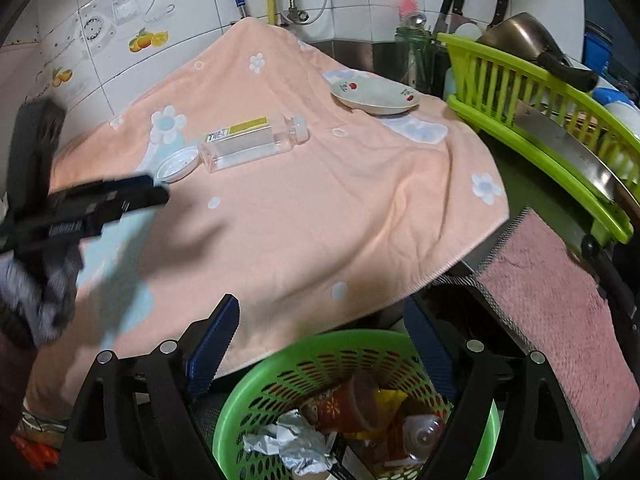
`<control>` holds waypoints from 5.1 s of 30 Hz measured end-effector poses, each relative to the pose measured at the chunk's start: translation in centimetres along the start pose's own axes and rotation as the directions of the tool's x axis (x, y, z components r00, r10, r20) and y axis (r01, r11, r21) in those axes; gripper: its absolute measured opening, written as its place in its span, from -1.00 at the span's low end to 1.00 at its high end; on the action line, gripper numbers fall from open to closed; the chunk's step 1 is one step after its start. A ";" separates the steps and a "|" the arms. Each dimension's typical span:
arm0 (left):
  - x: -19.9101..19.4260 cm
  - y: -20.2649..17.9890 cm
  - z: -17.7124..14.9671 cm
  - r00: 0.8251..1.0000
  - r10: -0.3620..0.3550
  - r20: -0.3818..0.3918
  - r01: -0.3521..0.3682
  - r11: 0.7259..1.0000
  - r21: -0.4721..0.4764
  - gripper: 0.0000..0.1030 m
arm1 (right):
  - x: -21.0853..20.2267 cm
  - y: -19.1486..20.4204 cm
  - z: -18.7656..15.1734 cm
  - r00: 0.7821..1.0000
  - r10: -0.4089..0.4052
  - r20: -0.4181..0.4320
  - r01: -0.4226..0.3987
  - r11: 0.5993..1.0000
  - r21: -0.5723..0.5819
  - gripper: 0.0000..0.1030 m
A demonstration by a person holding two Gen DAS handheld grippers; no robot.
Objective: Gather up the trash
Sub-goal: 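Grasp the clear yellow-labeled plastic bottle with the left gripper, then grasp the white plastic lid with the right gripper while the left gripper holds the bottle, then carry the bottle and lid over the green basket and release them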
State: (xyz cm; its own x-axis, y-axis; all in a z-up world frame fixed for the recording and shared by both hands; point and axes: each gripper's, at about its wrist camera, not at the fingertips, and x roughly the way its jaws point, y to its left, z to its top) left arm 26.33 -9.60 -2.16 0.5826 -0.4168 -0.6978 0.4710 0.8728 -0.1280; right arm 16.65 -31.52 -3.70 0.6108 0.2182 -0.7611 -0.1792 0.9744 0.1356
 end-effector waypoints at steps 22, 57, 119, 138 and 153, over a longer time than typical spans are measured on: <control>14.4 3.1 8.4 0.968 0.191 -0.163 -0.124 0.929 0.349 0.58 | 4.9 -1.8 2.0 0.998 0.033 -0.061 -0.033 0.999 -0.006 0.58; 13.8 3.5 7.1 0.968 0.202 -0.150 -0.158 0.953 0.259 -0.11 | 5.9 -1.7 2.0 0.997 0.046 -0.068 -0.045 0.999 0.011 0.58; -12.6 15.2 -7.9 0.932 0.362 0.021 -0.349 0.912 -0.217 -0.16 | 25.9 24.2 17.3 0.978 0.142 -0.152 -0.188 0.916 -0.354 0.74; -13.3 7.6 -8.4 0.963 0.259 0.072 -0.244 0.956 -0.165 -0.16 | 12.1 18.5 9.9 0.987 0.142 -0.074 -0.158 0.927 -0.340 0.74; -11.0 -3.2 -8.9 0.995 0.056 0.088 -0.053 0.998 -0.044 -0.16 | 0.8 8.8 0.3 0.998 0.061 0.007 -0.058 0.974 -0.218 0.74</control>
State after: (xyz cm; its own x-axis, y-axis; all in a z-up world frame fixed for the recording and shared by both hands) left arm 12.55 -5.51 -0.30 0.6639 -0.3875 -0.6396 0.4103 0.9038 -0.1217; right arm 15.80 -22.77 -2.87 0.6042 0.2773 -0.7470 -0.3782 0.9250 0.0376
